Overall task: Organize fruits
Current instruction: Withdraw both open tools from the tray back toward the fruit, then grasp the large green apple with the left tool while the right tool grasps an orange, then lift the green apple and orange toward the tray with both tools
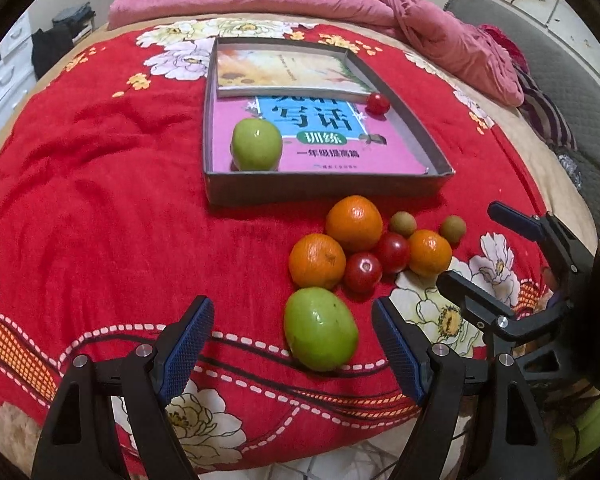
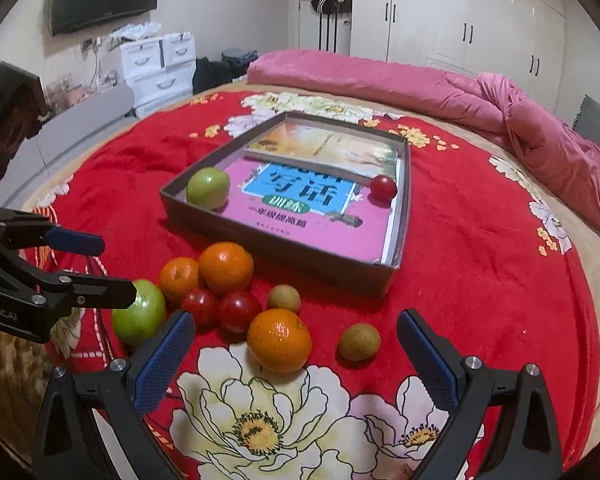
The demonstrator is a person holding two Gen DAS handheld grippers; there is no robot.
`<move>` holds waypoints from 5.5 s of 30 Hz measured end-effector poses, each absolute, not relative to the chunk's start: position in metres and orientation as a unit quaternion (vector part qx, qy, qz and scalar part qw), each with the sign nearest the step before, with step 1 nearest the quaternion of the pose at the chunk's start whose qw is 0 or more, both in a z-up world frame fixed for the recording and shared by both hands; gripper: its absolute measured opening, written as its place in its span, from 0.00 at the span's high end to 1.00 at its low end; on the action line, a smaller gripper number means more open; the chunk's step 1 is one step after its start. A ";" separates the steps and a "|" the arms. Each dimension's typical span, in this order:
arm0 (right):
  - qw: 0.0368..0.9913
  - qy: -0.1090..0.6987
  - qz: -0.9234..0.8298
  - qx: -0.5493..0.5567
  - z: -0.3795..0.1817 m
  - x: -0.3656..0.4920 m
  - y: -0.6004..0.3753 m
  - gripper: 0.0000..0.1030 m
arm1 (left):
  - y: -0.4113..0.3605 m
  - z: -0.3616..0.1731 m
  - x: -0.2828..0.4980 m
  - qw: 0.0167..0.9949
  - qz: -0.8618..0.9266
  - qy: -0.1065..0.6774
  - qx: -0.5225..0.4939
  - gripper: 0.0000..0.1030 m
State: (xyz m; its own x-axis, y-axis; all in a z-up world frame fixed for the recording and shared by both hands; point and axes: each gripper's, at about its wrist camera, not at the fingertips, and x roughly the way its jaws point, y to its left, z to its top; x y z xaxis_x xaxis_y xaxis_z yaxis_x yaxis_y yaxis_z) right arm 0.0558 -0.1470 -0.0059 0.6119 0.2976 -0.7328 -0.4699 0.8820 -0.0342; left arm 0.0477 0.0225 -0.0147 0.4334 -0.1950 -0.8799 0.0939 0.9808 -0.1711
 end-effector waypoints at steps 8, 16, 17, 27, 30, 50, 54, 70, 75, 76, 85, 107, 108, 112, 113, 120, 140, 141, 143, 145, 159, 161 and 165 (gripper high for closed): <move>0.881 0.400 0.218 -0.128 -0.015 0.056 -0.143 0.01 | 0.016 -0.028 0.046 0.833 -0.094 0.544 -0.051 0.21; 0.876 0.407 0.215 -0.140 -0.022 0.059 -0.143 0.01 | 0.013 -0.038 0.045 0.825 -0.093 0.554 -0.059 0.21; 0.876 0.407 0.215 -0.144 -0.022 0.059 -0.142 0.01 | 0.013 -0.039 0.045 0.825 -0.093 0.555 -0.060 0.21; 0.869 0.412 0.216 -0.170 -0.030 0.061 -0.136 0.12 | 0.012 -0.043 0.044 0.823 -0.093 0.557 -0.063 0.20; 0.868 0.414 0.216 -0.170 -0.032 0.064 -0.136 0.17 | 0.011 -0.044 0.045 0.823 -0.093 0.556 -0.065 0.21; 0.854 0.386 0.247 -0.248 -0.037 0.048 -0.114 0.53 | 0.010 -0.048 0.047 0.826 -0.092 0.553 -0.062 0.38; 0.852 0.384 0.243 -0.261 -0.041 0.051 -0.111 0.53 | 0.010 -0.049 0.047 0.825 -0.092 0.554 -0.062 0.39; 0.855 0.380 0.246 -0.253 -0.037 0.056 -0.112 0.63 | 0.004 -0.052 0.049 0.826 -0.100 0.552 -0.060 0.52; 0.865 0.407 0.267 -0.123 -0.023 0.071 -0.139 0.63 | 0.006 -0.053 0.049 0.825 -0.102 0.552 -0.067 0.52; 0.866 0.409 0.268 -0.104 -0.021 0.073 -0.143 0.63 | 0.006 -0.053 0.049 0.825 -0.102 0.552 -0.070 0.52; 0.866 0.413 0.280 0.037 -0.011 0.088 -0.177 0.63 | 0.014 -0.051 0.049 0.821 -0.104 0.554 -0.095 0.52; 0.889 0.380 0.251 0.055 0.003 0.091 -0.193 0.63 | 0.021 -0.028 0.047 0.835 -0.092 0.532 -0.102 0.52; 0.889 0.378 0.252 0.051 0.003 0.090 -0.192 0.63 | 0.021 -0.027 0.047 0.837 -0.092 0.530 -0.101 0.52; 0.890 0.375 0.258 0.038 0.005 0.089 -0.187 0.63 | 0.021 -0.019 0.048 0.842 -0.090 0.522 -0.102 0.52; 0.889 0.375 0.259 0.037 0.004 0.088 -0.186 0.63 | 0.021 -0.018 0.049 0.843 -0.090 0.520 -0.104 0.52; 0.892 0.365 0.266 0.025 0.008 0.085 -0.180 0.63 | 0.020 -0.007 0.052 0.850 -0.087 0.508 -0.104 0.52; 0.900 0.339 0.271 0.030 0.020 0.085 -0.182 0.63 | 0.016 0.021 0.067 0.866 -0.078 0.482 -0.107 0.52; 0.901 0.338 0.271 0.031 0.021 0.085 -0.183 0.63 | 0.016 0.022 0.067 0.867 -0.077 0.481 -0.107 0.52; 0.902 0.335 0.270 0.032 0.022 0.085 -0.184 0.63 | 0.014 0.025 0.070 0.868 -0.076 0.479 -0.107 0.52; 0.903 0.332 0.270 0.035 0.024 0.086 -0.185 0.63 | 0.013 0.028 0.071 0.870 -0.075 0.477 -0.104 0.52; 0.911 0.313 0.266 0.035 0.035 0.089 -0.191 0.63 | -0.002 0.038 0.088 0.875 -0.074 0.469 -0.099 0.52; 0.913 0.310 0.263 0.038 0.036 0.089 -0.193 0.63 | -0.003 0.039 0.091 0.876 -0.074 0.467 -0.098 0.52; 0.915 0.310 0.257 0.044 0.037 0.093 -0.198 0.63 | -0.006 0.040 0.094 0.879 -0.072 0.463 -0.092 0.52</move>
